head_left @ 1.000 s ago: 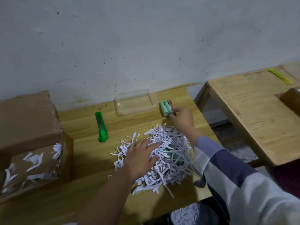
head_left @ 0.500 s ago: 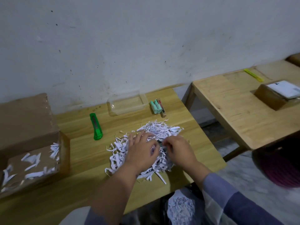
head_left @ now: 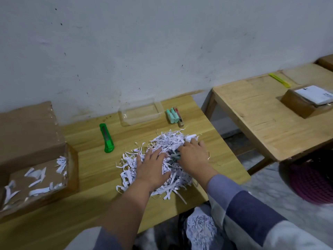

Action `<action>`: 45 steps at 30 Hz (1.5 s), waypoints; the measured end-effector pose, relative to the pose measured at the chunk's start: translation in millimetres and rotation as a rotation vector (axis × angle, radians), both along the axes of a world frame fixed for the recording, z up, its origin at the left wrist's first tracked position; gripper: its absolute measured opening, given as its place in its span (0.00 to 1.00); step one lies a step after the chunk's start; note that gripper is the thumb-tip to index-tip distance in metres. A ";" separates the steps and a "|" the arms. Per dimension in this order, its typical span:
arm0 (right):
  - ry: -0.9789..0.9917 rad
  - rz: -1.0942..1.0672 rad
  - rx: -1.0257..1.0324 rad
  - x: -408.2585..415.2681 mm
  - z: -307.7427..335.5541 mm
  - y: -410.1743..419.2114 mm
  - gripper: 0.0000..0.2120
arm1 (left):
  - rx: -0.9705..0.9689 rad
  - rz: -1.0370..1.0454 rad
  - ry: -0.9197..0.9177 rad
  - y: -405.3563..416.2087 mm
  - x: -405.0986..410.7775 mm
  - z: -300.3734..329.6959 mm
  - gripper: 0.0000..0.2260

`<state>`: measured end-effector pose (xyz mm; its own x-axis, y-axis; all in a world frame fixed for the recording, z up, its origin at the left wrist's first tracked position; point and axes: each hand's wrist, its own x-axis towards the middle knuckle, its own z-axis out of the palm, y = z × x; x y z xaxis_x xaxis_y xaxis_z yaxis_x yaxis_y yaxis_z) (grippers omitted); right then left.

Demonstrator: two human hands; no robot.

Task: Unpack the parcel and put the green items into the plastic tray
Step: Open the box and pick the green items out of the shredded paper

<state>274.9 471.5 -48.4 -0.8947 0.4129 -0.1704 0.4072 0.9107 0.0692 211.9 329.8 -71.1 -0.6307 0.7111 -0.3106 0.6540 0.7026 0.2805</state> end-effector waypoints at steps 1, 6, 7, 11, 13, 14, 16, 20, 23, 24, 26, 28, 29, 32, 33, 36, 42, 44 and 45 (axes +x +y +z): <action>0.003 -0.008 -0.006 -1.2 -0.9 -0.6 0.13 | -0.007 -0.001 -0.004 -0.4 -0.2 0.1 0.26; 0.102 -0.162 -0.308 0.9 12.3 4.5 0.18 | -0.030 -0.001 -0.037 -1.7 -4.2 0.2 0.28; 0.108 -0.194 -0.377 2.7 17.5 7.0 0.19 | -0.031 -0.003 -0.039 -2.0 -4.7 -0.1 0.28; 0.255 -0.284 -0.653 9.9 34.1 16.9 0.22 | -0.038 -0.006 -0.029 -2.4 -4.7 -0.6 0.30; 0.408 -0.329 -0.807 9.2 38.7 19.8 0.18 | -0.051 -0.008 -0.016 -1.8 -4.7 -1.1 0.33; 0.481 -0.336 -0.872 7.9 41.3 20.3 0.16 | -0.055 -0.008 -0.013 -1.4 -4.4 -1.0 0.33; 0.571 -0.333 -0.958 4.6 46.8 19.7 0.19 | -0.050 0.001 -0.018 -1.1 -4.0 -0.8 0.32; 0.681 -0.351 -1.083 -3.2 57.8 17.8 0.23 | -0.054 0.007 -0.036 -2.2 -3.8 1.8 0.31; 0.763 -0.407 -1.265 -6.6 62.8 21.3 0.18 | -0.049 0.005 -0.053 -6.1 -5.2 3.4 0.31; 0.785 -0.414 -1.296 -6.9 64.7 22.4 0.18 | -0.047 0.004 -0.057 -7.7 -5.4 3.9 0.30; 0.831 -0.434 -1.318 -7.7 67.1 24.3 0.17 | -0.019 0.015 -0.072 -10.1 -4.7 4.1 0.29; 0.839 -0.444 -1.347 -9.3 65.8 25.7 0.16 | 0.080 0.083 -0.102 -11.9 -2.8 5.4 0.27; 0.813 -0.442 -1.359 -9.8 64.2 25.0 0.15 | 0.160 0.132 -0.109 -12.3 -1.8 7.3 0.24; 0.717 -0.471 -1.356 -9.3 56.5 20.0 0.16 | 0.431 0.239 -0.013 -9.7 -0.5 13.3 0.12; 0.708 -0.489 -1.361 -9.0 53.8 17.5 0.16 | 0.504 0.264 0.061 -7.9 -1.2 15.7 0.12; 0.695 -0.532 -1.377 -9.9 45.7 9.4 0.14 | 0.565 0.269 0.164 -1.6 -3.8 27.6 0.22; 0.570 -0.470 -1.397 -15.1 43.0 0.9 0.20 | 0.531 0.253 0.079 -2.2 -10.1 29.9 0.22; 0.525 -0.462 -1.283 -15.6 39.9 1.9 0.19 | 0.553 0.287 0.034 -8.4 -12.3 27.2 0.21; 0.523 -0.479 -1.223 -15.8 37.6 3.4 0.17 | 0.552 0.303 0.015 -11.2 -13.4 26.7 0.21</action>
<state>259.2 475.0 -10.8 -0.7823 0.5259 -0.3339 0.4219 0.0530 -0.9051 198.5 318.6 -44.3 -0.8307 0.5532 0.0620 0.4555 0.6116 0.6469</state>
